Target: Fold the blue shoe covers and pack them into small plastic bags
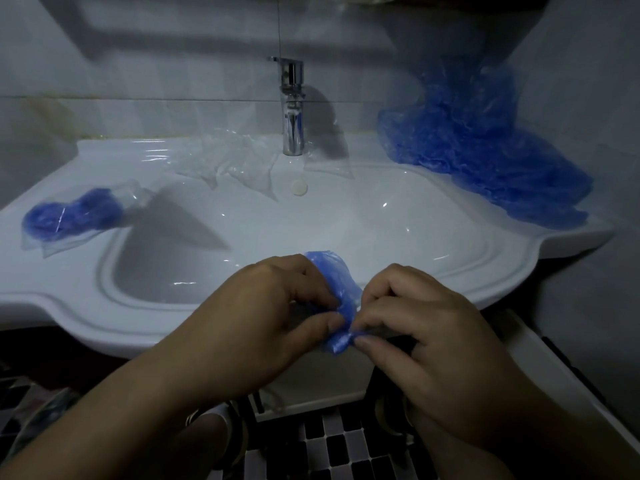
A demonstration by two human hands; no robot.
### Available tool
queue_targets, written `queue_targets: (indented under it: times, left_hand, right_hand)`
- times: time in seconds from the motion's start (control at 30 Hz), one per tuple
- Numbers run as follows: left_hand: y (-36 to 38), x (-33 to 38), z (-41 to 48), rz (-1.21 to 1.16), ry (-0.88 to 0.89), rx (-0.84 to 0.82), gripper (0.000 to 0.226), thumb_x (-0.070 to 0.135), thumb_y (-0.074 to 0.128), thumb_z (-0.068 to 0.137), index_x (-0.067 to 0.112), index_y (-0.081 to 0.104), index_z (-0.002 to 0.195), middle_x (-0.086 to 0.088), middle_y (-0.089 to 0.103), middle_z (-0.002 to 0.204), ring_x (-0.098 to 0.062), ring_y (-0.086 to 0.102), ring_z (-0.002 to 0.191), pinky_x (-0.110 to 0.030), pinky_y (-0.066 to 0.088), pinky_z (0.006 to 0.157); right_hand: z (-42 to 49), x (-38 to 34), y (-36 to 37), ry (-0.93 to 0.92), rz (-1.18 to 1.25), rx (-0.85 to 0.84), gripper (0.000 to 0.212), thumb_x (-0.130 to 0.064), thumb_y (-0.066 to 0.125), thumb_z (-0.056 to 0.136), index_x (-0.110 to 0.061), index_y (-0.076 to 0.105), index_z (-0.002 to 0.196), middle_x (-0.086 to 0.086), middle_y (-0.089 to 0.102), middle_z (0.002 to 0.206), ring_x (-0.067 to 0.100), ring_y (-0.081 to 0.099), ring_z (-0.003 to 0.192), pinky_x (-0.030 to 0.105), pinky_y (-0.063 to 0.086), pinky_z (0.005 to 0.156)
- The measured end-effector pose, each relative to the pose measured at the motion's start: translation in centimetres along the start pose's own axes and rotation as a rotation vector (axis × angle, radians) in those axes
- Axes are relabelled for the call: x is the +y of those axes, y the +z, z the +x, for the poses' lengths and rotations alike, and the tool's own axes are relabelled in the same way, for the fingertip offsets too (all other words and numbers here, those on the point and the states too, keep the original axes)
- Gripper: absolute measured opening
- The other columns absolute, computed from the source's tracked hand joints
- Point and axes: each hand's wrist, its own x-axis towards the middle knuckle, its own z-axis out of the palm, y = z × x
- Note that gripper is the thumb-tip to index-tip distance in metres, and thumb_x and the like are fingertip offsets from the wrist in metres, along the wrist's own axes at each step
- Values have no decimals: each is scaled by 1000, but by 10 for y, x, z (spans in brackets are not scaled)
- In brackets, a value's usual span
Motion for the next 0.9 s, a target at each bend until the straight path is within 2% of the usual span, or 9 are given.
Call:
queue_targets:
  times: [0.1,0.17,0.27,0.37,0.47,0.57,0.67,0.77,0.9]
  left_hand:
    - [-8,2,-3,-29,77,-88,43,46,37,98,22,72,89,12,63,97,-6,59,95,-23,44,83]
    - [-11,1,-4,-64,70,-117,47,52,37,96,23,74,93,11,62,102,-8,59,100,-22,43,84]
    - [-5,-1,-2,-47,26,-79,34,51,48,91,31,75,94,15,62,101,-4,60,98,-24,46,83]
    - [1,-2,1,-49,-53,-9,21,39,56,88,30,74,85,16,65,93,-3,63,89,-30,49,77]
    - [3,0,3,-41,-136,70,6,34,66,87,34,72,89,20,66,82,0,63,78,-22,49,71]
    - [5,2,3,-84,-189,99,8,26,71,83,33,67,84,21,65,75,0,62,67,-18,46,61]
    - [8,3,4,-62,-206,132,7,30,71,79,30,66,75,14,65,69,-2,60,62,-22,46,59]
    - [8,2,4,-45,-181,137,13,43,63,78,32,67,73,14,67,75,-3,63,71,-28,50,66]
    - [-2,6,-3,-92,-51,17,21,42,53,84,29,69,78,15,67,84,-7,64,82,-31,49,71]
  right_hand:
    - [1,-2,-2,66,85,-23,11,-22,61,89,-24,62,78,-13,52,87,12,55,84,21,41,68]
    - [3,-3,0,94,126,-26,14,-22,58,89,-23,60,76,-12,52,87,14,55,84,24,42,68]
    - [8,-5,7,169,152,22,14,-27,57,86,-25,60,72,-10,53,86,13,57,83,28,46,69]
    - [13,-5,13,232,109,119,11,-31,68,81,-27,61,73,-11,53,84,11,58,78,20,45,64]
    - [15,-4,14,261,93,190,16,-25,76,79,-28,60,77,-12,53,83,12,57,76,15,44,63]
    - [12,-4,9,219,155,132,9,-29,74,76,-29,65,78,-12,54,86,11,59,80,11,41,64]
    - [10,-1,5,170,121,30,19,-34,78,68,-32,71,86,-15,54,89,7,60,84,10,41,67]
    - [11,2,6,167,96,24,10,-33,72,75,-30,73,85,-14,55,86,7,60,84,14,44,68]
    - [9,-1,2,134,125,-8,6,-26,64,84,-26,66,79,-12,56,85,12,59,84,25,46,69]
